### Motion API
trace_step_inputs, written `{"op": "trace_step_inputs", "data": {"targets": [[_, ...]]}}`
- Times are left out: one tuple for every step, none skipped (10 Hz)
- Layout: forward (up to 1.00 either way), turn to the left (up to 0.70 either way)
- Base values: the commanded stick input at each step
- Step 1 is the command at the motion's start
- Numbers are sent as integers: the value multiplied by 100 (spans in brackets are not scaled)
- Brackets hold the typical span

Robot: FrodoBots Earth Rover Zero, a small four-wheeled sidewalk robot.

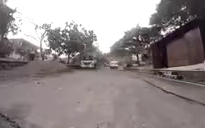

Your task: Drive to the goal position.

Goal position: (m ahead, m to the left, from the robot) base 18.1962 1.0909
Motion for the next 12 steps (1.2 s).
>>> {"op": "trace_step_inputs", "data": {"targets": [[70, 0], [70, 0], [70, 0], [70, 0], [70, 0], [70, 0], [70, 0], [70, 0], [70, 0], [70, 0], [70, 0], [70, 0]]}}
